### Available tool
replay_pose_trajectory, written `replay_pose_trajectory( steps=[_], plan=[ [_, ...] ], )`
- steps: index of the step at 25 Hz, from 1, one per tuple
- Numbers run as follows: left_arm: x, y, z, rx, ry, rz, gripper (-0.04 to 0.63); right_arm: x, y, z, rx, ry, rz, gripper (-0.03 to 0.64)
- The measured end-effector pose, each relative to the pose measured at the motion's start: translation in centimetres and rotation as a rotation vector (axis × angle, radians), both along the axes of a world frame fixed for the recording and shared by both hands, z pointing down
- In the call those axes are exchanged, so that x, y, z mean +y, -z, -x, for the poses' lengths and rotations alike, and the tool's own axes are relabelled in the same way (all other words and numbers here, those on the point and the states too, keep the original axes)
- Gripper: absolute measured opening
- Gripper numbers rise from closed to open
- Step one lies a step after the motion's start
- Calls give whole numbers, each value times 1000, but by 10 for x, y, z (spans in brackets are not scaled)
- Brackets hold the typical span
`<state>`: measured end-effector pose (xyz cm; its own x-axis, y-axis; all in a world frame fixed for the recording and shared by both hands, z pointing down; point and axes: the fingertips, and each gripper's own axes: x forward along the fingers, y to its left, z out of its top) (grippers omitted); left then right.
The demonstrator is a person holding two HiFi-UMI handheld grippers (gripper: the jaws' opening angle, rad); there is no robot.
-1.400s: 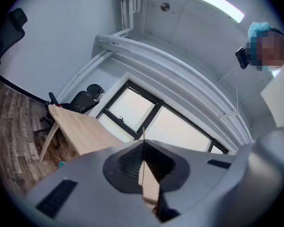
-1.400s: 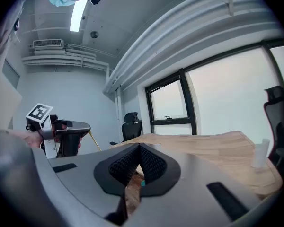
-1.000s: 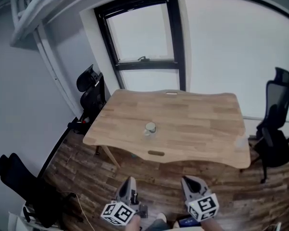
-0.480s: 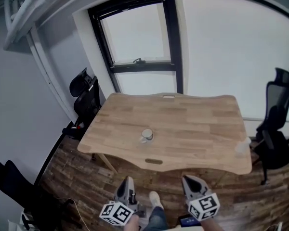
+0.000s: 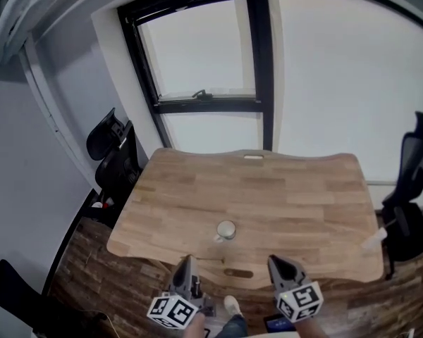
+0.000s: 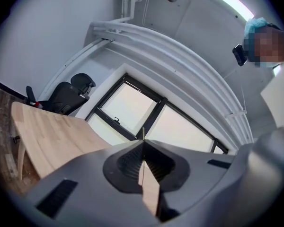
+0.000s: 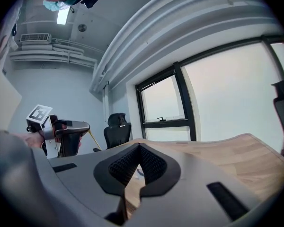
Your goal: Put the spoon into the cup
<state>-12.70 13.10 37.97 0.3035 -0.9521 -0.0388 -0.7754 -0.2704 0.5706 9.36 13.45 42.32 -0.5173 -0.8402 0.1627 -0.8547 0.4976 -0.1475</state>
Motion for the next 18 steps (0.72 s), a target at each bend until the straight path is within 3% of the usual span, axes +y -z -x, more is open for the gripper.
replay_pose_trajectory(
  steps=[9, 18],
  plan=[
    [-132, -3, 43, -10, -82, 25, 3, -128, -4, 66, 37, -37, 37, -3],
    [-184, -29, 37, -10, -128, 97, 3, -168, -23, 75, 80, -48, 98, -3]
  ],
)
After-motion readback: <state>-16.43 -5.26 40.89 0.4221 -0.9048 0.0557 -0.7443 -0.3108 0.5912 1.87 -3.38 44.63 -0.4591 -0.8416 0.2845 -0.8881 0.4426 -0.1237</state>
